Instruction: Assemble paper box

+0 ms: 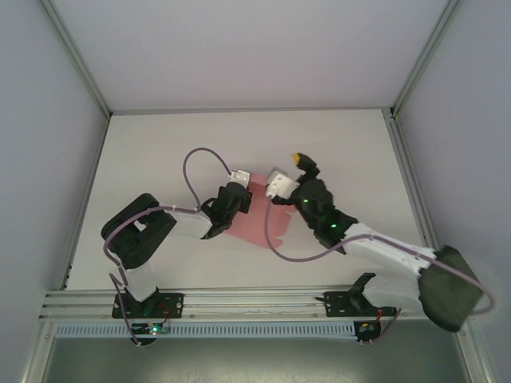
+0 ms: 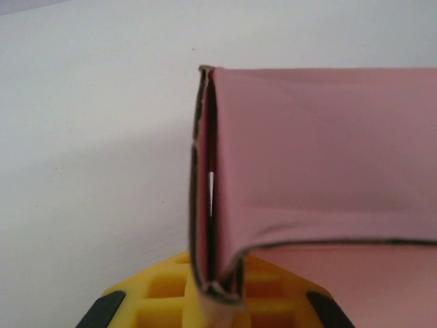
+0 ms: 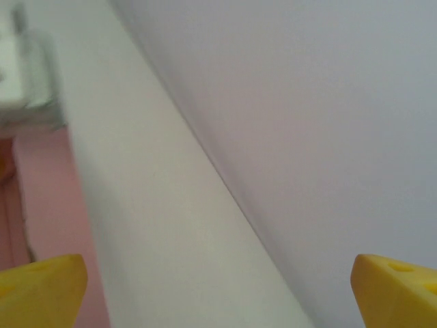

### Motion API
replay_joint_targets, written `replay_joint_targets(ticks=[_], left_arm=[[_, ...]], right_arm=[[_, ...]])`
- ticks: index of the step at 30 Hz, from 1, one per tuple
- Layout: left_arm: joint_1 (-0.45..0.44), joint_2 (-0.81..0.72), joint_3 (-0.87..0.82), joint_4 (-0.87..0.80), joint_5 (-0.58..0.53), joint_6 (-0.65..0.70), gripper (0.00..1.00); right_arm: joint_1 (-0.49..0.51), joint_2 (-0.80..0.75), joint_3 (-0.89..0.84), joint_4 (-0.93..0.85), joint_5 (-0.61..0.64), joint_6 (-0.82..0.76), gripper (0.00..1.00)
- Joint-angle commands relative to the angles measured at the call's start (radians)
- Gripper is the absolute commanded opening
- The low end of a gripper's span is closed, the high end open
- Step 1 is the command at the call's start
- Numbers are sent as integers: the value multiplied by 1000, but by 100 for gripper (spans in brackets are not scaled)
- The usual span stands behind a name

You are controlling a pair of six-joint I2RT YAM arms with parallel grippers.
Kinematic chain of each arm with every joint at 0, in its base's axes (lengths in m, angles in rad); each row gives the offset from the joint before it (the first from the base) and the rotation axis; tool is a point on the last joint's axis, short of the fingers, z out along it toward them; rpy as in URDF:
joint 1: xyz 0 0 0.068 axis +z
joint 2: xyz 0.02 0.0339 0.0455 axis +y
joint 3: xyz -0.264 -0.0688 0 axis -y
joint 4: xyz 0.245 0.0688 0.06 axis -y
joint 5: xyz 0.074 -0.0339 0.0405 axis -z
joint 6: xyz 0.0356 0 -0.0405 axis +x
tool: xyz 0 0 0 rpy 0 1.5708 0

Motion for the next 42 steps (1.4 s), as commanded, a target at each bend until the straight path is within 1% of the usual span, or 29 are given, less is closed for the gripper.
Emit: replay_joint_targets(ticks=[1, 4, 7, 10, 12, 17, 20, 22, 24, 26, 29, 31, 34, 36, 40, 42], left_arm=[[-6, -50, -11, 7, 3, -18, 0], [-5, -89, -20, 2, -1, -28, 0], [-3, -128, -19, -24, -1, -35, 0], [-3, -155, 0, -89, -23, -57, 0], [-2, -168, 8, -117, -26, -75, 0], [9, -189, 19, -168, -14, -99, 0], [27, -196, 33, -213, -4, -121, 0], [31, -202, 20, -195, 15, -111, 0], [32, -216, -33, -92, 78, -75, 0], [30, -224, -63, -38, 116, -57, 0], [31, -223, -32, -101, 110, -51, 0], [31, -219, -25, -106, 111, -47, 0], [31, -215, -29, -88, 107, -39, 0], [32, -211, -21, -101, 85, -37, 0], [31, -201, -2, -137, 36, -35, 0], [30, -203, -5, -132, 35, -36, 0]], right_arm=[[-129, -104, -26, -91, -192, 300, 98], [-258, -159, -1, -147, -197, 513, 98], [-350, -171, 51, -293, -231, 635, 98], [-372, -169, 87, -436, -305, 641, 98], [-373, -179, 83, -476, -341, 652, 98], [-381, -224, 28, -463, -392, 643, 98], [-403, -232, 8, -462, -427, 631, 98], [-425, -217, 6, -443, -450, 654, 98], [-452, -180, 26, -427, -471, 698, 98], [-467, -133, 59, -425, -532, 718, 98], [-467, -72, 100, -437, -647, 707, 98], [-466, -44, 116, -436, -698, 707, 98], [-465, -21, 133, -439, -698, 723, 98], [-465, -24, 140, -452, -678, 720, 98], [-467, -65, 162, -508, -588, 707, 98], [-467, -85, 167, -528, -590, 693, 98]])
